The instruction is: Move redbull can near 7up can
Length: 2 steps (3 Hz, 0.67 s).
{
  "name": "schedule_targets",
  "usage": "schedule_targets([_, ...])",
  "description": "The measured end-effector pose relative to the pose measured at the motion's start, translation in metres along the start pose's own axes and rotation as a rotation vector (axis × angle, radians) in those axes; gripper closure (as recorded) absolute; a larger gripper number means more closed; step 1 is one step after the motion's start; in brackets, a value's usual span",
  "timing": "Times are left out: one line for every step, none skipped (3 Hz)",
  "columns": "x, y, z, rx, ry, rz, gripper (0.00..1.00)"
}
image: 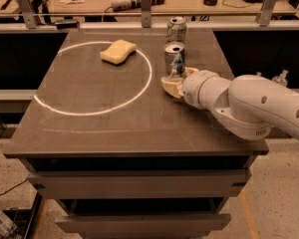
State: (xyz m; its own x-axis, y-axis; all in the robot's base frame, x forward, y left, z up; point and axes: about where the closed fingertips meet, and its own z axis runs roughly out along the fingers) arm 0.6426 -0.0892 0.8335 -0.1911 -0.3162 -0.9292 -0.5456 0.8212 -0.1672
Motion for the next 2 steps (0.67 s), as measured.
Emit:
schedule_targets([-0.0031,-0.0005,-0.0010,0.000,0.000,0.000,1.00])
schedule_targets([-0.0036,-0.0006,-0.0011,0.000,0.000,0.000,1.00])
